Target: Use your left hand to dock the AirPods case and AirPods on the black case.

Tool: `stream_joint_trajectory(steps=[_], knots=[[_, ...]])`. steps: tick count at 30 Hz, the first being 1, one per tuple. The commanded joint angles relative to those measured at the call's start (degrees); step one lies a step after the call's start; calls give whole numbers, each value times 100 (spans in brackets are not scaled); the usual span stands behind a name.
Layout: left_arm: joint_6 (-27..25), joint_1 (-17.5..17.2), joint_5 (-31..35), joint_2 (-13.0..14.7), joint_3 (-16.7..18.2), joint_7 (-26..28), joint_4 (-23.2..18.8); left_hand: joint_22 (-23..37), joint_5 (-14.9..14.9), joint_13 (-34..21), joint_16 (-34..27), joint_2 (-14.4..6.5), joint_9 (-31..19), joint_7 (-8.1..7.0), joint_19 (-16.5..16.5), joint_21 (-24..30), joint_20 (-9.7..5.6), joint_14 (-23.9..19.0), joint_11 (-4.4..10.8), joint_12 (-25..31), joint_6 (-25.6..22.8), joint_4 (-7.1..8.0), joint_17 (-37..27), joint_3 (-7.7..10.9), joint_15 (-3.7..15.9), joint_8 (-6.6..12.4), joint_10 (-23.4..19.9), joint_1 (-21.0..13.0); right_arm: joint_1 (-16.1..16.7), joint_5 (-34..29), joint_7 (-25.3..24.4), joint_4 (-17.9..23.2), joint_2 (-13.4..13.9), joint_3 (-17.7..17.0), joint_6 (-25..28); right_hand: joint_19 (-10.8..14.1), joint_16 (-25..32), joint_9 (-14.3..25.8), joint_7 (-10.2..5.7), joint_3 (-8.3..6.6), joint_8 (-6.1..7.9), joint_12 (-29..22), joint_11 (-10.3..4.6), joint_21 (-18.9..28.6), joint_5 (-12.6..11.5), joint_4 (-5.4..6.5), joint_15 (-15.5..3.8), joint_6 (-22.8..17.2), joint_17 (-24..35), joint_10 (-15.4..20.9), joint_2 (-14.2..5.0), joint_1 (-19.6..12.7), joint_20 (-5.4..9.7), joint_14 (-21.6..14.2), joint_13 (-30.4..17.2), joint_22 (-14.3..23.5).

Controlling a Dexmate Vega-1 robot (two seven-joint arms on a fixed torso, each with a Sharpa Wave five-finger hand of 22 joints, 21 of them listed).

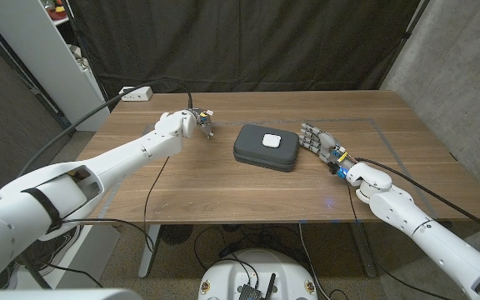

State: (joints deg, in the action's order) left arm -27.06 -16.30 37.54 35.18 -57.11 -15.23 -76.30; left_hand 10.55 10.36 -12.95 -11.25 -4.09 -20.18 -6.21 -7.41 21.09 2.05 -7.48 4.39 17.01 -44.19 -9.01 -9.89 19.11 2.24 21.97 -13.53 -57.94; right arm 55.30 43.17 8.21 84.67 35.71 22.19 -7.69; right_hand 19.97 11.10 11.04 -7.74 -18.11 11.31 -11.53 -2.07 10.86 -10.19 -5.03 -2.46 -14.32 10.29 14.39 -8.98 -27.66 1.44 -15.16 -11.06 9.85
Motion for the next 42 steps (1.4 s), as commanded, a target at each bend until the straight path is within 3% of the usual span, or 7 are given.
stream_joint_trajectory(steps=[1,8,28,36,42], knots=[[64,-17,-46,-43,-74,62,77,26,-1,-22,-1,-7,-81,36,-50,-27,13,-63,8,35,-180,15,7,-39,357,109,-66,-110,113,6,-20,38,-1,-41,-137,42,30,26,-14,-22,27,-16,17,24,-22,25,-463,-51,11,48,-3,44,-34,-49,-32,-3],[-128,-122,-1,89,1,94,-275,32,-5,-36,10,-19,-176,76,-69,-37,11,-95,10,42,-301,27,7,-79,367,207,-115,-135,165,22,-48,86,7,-47,-126,41,26,26,-1,-29,23,-13,21,23,-21,28,-460,-48,10,47,-3,59,-34,-53,-32,-3],[-974,-628,192,579,477,-65,-1915,44,-26,-51,23,-17,-375,155,-117,-51,57,-162,1,22,-392,73,5,-198,375,346,-150,-96,222,-35,-100,127,-87,41,-194,37,12,26,-4,-63,16,-5,18,21,-26,6,-463,-45,0,45,-5,63,-45,-60,-34,-4],[-788,-874,-103,726,835,69,-2404,48,-27,-53,23,-47,-454,161,-121,-63,77,-197,-5,23,-356,81,5,-225,370,370,-194,-90,318,-87,-179,213,-133,78,-280,31,8,26,-4,-76,12,-3,12,19,-27,-7,-465,-40,-1,49,-6,63,-46,-56,-34,-4],[-485,-1014,-477,732,1109,275,-2512,50,-26,-54,26,-61,-508,183,-130,-69,104,-217,-16,18,-371,73,6,-240,364,401,-212,-98,396,-133,-244,284,-124,81,-336,31,8,26,-9,-81,13,-1,7,19,-27,-18,-462,-44,0,49,-5,60,-46,-58,-35,-4]])
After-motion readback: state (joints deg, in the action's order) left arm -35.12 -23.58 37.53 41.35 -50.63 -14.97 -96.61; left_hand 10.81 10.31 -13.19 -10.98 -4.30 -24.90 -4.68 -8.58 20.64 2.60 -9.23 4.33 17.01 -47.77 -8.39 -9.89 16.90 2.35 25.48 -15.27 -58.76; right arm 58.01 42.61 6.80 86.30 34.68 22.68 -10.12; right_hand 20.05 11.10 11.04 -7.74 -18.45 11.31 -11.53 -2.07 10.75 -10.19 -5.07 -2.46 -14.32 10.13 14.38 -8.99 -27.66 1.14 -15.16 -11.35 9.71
